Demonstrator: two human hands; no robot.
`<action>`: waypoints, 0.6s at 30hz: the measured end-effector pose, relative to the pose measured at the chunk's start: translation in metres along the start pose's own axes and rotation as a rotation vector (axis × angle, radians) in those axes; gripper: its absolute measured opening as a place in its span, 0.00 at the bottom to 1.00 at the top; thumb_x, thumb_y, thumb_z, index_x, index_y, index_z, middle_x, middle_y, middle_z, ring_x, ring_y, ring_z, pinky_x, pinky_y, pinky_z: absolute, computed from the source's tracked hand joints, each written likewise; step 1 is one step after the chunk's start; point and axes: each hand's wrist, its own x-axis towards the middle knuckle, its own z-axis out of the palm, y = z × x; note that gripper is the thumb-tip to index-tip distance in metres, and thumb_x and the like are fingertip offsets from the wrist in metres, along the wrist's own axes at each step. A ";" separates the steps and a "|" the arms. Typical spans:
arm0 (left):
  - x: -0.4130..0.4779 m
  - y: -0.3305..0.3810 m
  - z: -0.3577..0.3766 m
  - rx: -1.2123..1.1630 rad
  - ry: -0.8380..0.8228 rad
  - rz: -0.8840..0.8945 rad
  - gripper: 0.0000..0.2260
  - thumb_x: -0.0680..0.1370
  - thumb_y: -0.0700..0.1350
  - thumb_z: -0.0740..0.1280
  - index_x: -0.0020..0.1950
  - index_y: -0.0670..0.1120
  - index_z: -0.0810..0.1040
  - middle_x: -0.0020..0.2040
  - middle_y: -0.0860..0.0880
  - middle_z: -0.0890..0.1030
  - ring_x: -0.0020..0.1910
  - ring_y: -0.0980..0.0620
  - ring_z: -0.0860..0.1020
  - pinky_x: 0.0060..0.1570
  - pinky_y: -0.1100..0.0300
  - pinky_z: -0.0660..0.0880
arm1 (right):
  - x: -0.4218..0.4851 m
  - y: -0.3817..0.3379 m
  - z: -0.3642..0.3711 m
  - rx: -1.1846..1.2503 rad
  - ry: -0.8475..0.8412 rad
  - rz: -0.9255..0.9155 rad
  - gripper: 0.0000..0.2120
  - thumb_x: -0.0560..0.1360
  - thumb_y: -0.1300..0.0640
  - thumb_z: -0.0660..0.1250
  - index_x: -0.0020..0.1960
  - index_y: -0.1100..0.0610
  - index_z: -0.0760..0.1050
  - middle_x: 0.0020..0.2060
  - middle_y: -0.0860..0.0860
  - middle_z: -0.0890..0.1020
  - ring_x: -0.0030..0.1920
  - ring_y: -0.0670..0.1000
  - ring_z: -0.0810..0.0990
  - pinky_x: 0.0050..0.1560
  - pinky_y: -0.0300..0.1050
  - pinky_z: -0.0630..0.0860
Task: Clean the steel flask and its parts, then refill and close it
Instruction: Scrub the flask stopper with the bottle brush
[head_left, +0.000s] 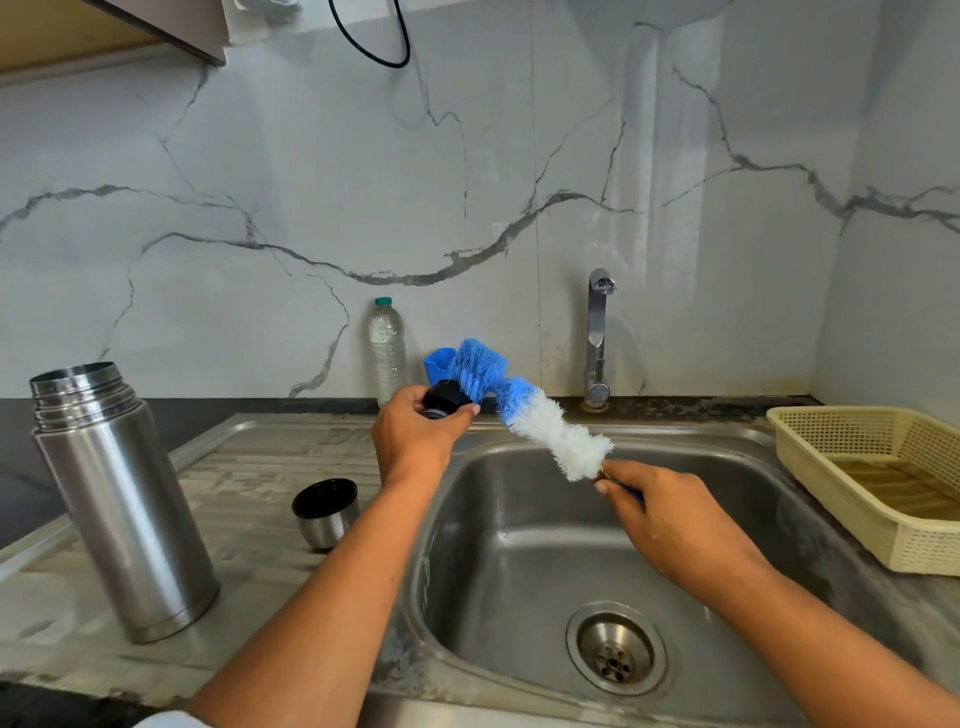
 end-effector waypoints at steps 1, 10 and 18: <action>0.001 -0.001 -0.001 -0.038 0.003 -0.026 0.18 0.68 0.49 0.83 0.49 0.51 0.76 0.45 0.54 0.81 0.43 0.55 0.80 0.37 0.67 0.71 | 0.000 0.000 0.000 0.006 0.011 0.005 0.10 0.84 0.49 0.60 0.57 0.48 0.80 0.37 0.50 0.83 0.35 0.51 0.80 0.37 0.48 0.77; 0.003 -0.006 -0.004 -0.400 -0.074 -0.226 0.16 0.72 0.49 0.80 0.54 0.43 0.81 0.47 0.46 0.86 0.49 0.51 0.85 0.49 0.59 0.81 | -0.002 0.000 -0.001 0.048 0.002 0.000 0.10 0.84 0.48 0.61 0.59 0.47 0.80 0.40 0.49 0.84 0.38 0.49 0.81 0.43 0.48 0.79; -0.008 0.016 0.000 -0.973 -0.309 -0.414 0.16 0.81 0.48 0.68 0.60 0.36 0.77 0.62 0.37 0.81 0.63 0.42 0.81 0.64 0.50 0.79 | 0.000 0.001 0.002 0.079 -0.004 0.013 0.09 0.84 0.48 0.61 0.56 0.45 0.80 0.35 0.49 0.82 0.29 0.41 0.74 0.32 0.36 0.71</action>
